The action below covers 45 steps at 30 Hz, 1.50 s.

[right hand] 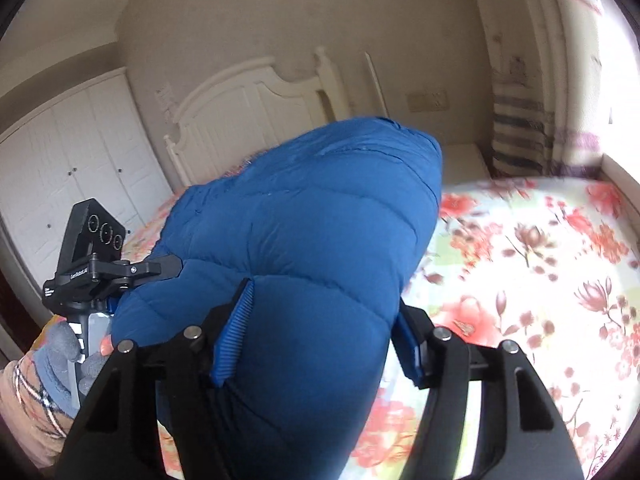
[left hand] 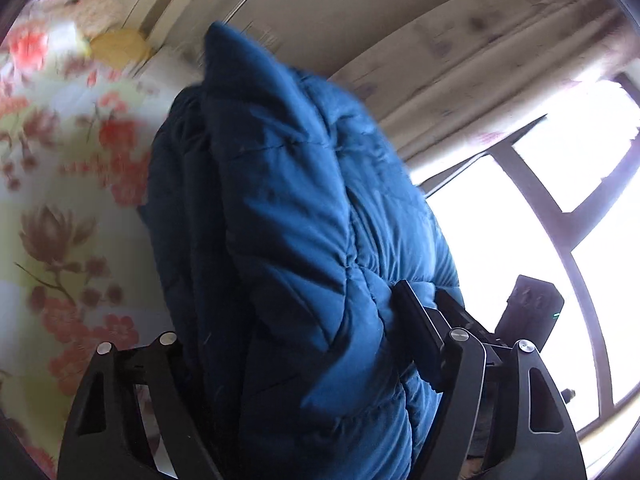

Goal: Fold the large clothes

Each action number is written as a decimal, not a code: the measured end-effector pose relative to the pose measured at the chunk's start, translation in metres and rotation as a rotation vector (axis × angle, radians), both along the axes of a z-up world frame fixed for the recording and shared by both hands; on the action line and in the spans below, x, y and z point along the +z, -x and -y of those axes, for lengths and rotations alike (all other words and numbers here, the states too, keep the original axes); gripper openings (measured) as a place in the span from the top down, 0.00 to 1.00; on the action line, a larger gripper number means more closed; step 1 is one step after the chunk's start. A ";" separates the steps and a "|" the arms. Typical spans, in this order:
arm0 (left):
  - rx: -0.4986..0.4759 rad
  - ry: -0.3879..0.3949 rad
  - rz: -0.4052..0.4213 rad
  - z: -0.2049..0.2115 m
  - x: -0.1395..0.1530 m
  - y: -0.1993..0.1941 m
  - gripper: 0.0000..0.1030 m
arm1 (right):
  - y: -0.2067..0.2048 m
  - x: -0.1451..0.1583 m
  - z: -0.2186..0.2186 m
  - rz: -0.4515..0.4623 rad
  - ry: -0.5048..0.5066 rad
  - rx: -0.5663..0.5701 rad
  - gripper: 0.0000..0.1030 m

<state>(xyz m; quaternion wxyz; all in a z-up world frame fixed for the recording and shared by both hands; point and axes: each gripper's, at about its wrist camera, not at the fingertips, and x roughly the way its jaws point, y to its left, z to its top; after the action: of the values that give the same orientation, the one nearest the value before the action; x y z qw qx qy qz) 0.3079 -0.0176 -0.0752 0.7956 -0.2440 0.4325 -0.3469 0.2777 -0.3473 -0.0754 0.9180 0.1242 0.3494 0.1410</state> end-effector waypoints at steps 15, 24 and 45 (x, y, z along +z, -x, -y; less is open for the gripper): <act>0.214 -0.103 0.169 -0.019 0.005 0.057 0.12 | 0.033 0.017 -0.113 0.187 0.494 0.003 0.19; 0.509 -0.512 0.692 -0.029 0.123 0.174 0.04 | 0.129 0.072 -0.086 0.266 0.337 0.041 0.14; 0.520 -0.634 0.684 0.022 0.090 0.280 0.04 | 0.228 0.058 -0.086 0.280 0.321 -0.120 0.02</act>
<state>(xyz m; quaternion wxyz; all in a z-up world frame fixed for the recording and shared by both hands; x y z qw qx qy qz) 0.0274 -0.0400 0.0147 0.9856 0.0361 0.1571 -0.0503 0.0502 -0.2616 -0.0171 0.9722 -0.0237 0.2286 0.0447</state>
